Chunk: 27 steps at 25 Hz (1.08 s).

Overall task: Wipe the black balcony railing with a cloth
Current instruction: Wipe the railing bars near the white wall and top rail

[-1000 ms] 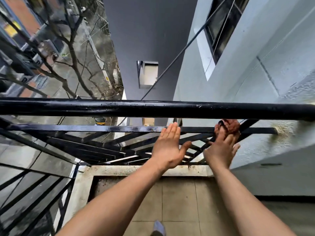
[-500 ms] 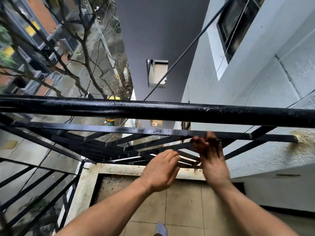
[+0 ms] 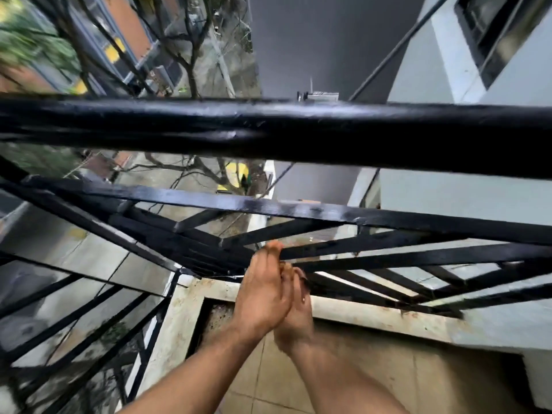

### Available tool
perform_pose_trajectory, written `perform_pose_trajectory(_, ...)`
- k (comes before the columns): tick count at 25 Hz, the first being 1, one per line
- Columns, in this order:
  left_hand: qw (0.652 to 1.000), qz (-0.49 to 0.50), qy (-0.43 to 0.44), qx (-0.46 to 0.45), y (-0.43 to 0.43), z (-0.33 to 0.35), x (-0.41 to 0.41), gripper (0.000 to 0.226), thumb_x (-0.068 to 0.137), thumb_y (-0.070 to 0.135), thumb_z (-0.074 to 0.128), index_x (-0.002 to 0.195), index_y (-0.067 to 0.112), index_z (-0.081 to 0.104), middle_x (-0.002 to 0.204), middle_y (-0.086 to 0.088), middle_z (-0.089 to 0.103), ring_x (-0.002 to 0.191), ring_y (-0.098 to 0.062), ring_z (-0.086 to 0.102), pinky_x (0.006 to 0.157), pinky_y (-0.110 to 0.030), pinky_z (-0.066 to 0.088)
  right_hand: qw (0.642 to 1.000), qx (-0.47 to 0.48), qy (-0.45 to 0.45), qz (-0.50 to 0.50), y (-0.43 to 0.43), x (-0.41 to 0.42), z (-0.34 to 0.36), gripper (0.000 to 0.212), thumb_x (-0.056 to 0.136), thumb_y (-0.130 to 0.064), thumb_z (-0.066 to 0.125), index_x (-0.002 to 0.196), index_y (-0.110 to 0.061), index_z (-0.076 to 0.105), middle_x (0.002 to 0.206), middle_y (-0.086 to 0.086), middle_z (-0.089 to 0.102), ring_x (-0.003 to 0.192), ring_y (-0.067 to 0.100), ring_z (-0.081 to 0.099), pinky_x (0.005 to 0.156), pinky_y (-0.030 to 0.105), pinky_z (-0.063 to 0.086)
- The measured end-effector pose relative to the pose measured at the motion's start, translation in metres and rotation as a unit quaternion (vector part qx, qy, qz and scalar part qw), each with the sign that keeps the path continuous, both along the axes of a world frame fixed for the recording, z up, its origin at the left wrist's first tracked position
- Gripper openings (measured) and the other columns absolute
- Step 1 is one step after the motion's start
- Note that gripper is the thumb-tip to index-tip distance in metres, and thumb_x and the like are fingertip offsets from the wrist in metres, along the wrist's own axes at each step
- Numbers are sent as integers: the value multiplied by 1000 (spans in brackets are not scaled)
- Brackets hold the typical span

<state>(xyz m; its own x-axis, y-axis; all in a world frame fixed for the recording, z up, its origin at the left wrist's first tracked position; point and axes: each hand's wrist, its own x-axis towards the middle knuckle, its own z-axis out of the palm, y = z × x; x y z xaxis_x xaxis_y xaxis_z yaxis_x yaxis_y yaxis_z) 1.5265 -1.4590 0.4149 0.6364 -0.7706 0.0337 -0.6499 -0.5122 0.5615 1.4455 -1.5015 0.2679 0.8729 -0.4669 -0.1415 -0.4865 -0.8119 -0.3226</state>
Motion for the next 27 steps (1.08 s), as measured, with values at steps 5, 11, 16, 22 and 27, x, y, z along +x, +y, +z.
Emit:
perform_pose_trajectory(5,997,-27,60,35,24,-39,15,61,96,19,52,154,16,33,161,2,31,149,-14,28,123,-24,18,982,70,-153,-90,-25,-21,63,78,79,-4,58,152,-29,42,163,-5,24,143,19,39,118,29,35)
perform_pose_trajectory(11,995,13,94,22,10,-28,7,56,104,35,44,156,19,32,161,5,31,149,-11,24,120,-21,15,894,-192,-251,-318,-58,-106,172,59,75,-11,57,131,5,58,148,28,32,131,45,36,112,63,31)
perform_pose_trajectory(16,998,7,43,-43,26,-11,38,35,98,23,53,133,18,54,121,3,62,112,-14,57,96,-33,50,941,-287,-101,-148,-61,-55,177,74,67,1,70,140,5,55,145,30,39,142,46,29,124,62,9)
perform_pose_trajectory(22,988,25,11,-150,74,-8,93,30,90,11,57,120,12,59,108,-1,62,101,-18,58,86,-32,50,990,-118,59,-49,22,94,84,66,94,-32,43,155,-8,35,163,19,24,154,38,11,126,55,-6)
perform_pose_trajectory(27,992,-15,30,-124,83,-20,121,39,92,10,56,130,15,52,123,-2,59,114,-20,55,98,-31,45,989,116,-75,-47,9,97,118,69,77,-9,50,145,-19,49,152,4,40,142,25,41,116,36,37)
